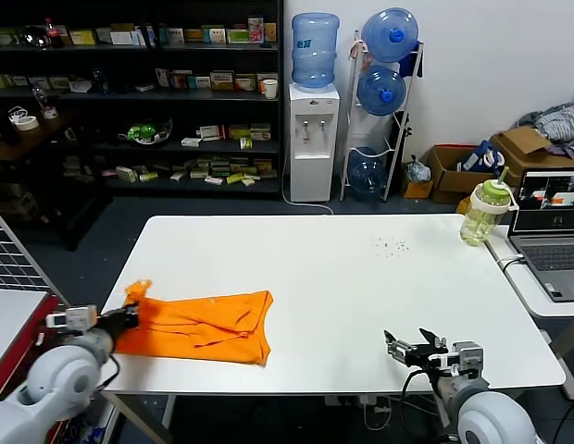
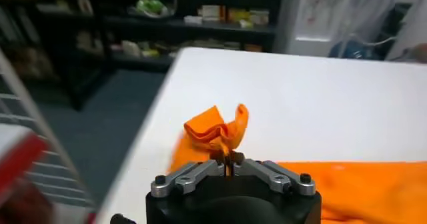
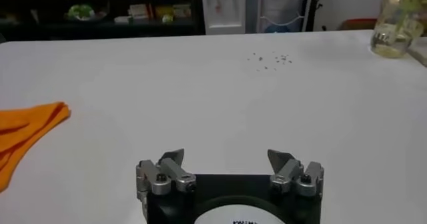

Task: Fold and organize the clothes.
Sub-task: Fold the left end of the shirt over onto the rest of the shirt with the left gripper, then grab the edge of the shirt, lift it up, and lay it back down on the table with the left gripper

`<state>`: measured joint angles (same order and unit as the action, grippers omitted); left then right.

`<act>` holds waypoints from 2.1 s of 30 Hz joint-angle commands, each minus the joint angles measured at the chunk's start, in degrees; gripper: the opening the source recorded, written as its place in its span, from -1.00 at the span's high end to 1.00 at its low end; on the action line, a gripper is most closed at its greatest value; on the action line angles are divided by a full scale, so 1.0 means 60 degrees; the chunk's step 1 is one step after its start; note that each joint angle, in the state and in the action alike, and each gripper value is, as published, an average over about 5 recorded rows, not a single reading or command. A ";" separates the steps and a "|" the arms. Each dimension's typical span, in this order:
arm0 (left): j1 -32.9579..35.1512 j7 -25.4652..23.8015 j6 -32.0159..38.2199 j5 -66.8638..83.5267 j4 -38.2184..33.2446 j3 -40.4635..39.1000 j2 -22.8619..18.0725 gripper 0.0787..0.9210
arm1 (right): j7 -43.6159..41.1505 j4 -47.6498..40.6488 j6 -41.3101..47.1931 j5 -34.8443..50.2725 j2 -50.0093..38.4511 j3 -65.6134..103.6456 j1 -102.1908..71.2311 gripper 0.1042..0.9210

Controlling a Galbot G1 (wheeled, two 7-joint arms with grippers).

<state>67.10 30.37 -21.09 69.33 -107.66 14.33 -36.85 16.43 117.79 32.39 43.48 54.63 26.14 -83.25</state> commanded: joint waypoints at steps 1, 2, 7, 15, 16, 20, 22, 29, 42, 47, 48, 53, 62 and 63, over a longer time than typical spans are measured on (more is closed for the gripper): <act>-0.2299 0.2198 -0.0772 0.1826 -0.1581 -0.2538 -0.2310 0.89 | -0.0020 0.0056 -0.0030 -0.0192 0.0260 0.0367 -0.0548 -0.76; -0.2443 0.2271 -0.0771 0.1804 -0.1555 -0.2728 -0.2424 0.89 | -0.0024 0.0058 -0.0035 -0.0199 0.0273 0.0382 -0.0575 -0.76; -0.2716 0.2405 -0.0771 0.1567 -0.1468 -0.3336 -0.2687 0.89 | -0.0031 0.0022 -0.0036 -0.0178 0.0268 0.0387 -0.0542 -0.76; -0.2427 0.2261 -0.0809 0.1213 -0.1303 -0.3285 -0.2711 0.89 | -0.0007 -0.0167 -0.0007 -0.0134 0.0234 0.0132 -0.0188 -0.76; -0.2387 0.2233 -0.0823 0.1220 -0.1306 -0.3244 -0.2706 0.88 | -0.0004 -0.0195 -0.0007 -0.0132 0.0230 0.0103 -0.0147 -0.76; -0.2195 0.2216 -0.0844 0.1355 -0.1514 -0.3071 -0.2664 0.77 | 0.0004 -0.0294 -0.0010 -0.0123 0.0199 0.0012 -0.0028 -0.76; -0.2092 0.2234 -0.0850 0.1414 -0.1627 -0.2969 -0.2595 0.63 | 0.0006 -0.0301 -0.0009 -0.0111 0.0176 -0.0014 -0.0001 -0.76; -0.1632 0.1917 -0.0962 0.1424 -0.1581 -0.1977 -0.1767 0.16 | -0.0011 -0.0240 -0.0028 -0.0069 0.0109 -0.0017 0.0005 -0.76; -0.0915 -0.2928 -0.0648 0.0685 0.1989 -0.0473 0.0805 -0.69 | -0.0068 -0.0244 -0.0045 -0.0042 0.0104 -0.0090 0.0058 -0.76; -0.0894 -0.4321 -0.0769 0.0362 0.2429 -0.0769 0.0850 -0.76 | -0.0056 -0.0208 -0.0039 -0.0021 0.0079 0.0003 -0.0030 -0.76; -0.0909 -0.4395 -0.0793 0.0323 0.2458 -0.0819 0.0806 -0.76 | -0.0056 -0.0202 -0.0040 -0.0019 0.0076 0.0026 -0.0058 -0.76; -0.1197 -0.4584 -0.0820 0.0213 0.2701 -0.1018 0.0465 -0.77 | -0.0053 -0.0167 -0.0038 -0.0017 0.0077 0.0094 -0.0160 -0.76; -0.1319 -0.4637 -0.0876 0.0084 0.2867 -0.1154 0.0304 -0.77 | -0.0047 -0.0216 -0.0034 -0.0020 0.0102 0.0078 -0.0154 -0.76; -0.1318 -0.4631 -0.0876 0.0057 0.2875 -0.1162 0.0283 -0.77 | -0.0046 -0.0220 -0.0032 -0.0019 0.0105 0.0069 -0.0142 -0.76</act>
<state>59.67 7.59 -26.34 70.74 -93.81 7.29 -35.58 16.10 116.58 32.15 43.36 55.21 26.58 -84.17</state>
